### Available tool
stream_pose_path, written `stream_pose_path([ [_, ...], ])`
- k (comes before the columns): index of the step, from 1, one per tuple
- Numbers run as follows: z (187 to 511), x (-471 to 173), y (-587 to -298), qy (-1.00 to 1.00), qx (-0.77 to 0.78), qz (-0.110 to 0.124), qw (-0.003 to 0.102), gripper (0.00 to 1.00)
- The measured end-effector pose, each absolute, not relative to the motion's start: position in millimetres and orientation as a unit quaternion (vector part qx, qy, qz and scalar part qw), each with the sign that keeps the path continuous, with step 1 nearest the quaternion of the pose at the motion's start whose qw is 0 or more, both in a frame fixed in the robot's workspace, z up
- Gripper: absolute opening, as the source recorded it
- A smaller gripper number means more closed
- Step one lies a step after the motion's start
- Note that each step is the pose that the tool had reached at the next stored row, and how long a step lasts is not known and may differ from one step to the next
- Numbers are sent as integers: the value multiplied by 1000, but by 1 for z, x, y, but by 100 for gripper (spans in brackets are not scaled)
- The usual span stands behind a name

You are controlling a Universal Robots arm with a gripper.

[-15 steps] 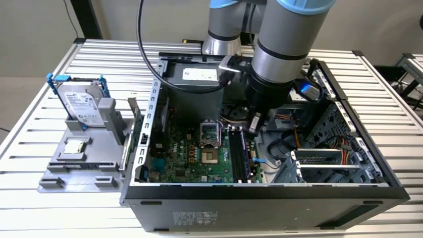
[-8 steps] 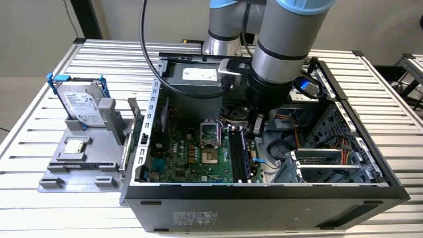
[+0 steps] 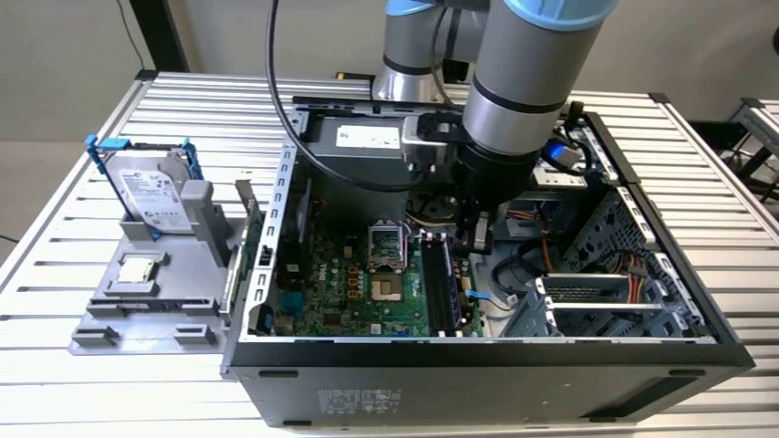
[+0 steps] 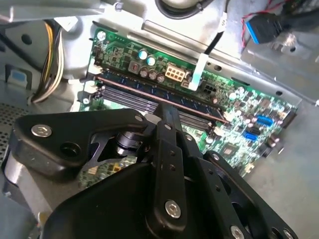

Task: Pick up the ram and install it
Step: 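Press down the ram until it locks into place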

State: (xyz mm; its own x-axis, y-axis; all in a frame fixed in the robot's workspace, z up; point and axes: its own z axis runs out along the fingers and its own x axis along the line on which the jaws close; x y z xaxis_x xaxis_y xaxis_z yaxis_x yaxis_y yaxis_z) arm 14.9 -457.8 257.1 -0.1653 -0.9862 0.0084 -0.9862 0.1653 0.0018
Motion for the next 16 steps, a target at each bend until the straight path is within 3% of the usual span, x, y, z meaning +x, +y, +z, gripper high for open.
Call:
stream_pose_path([
  [16,255,10,-455,-751,660,2,4,0],
])
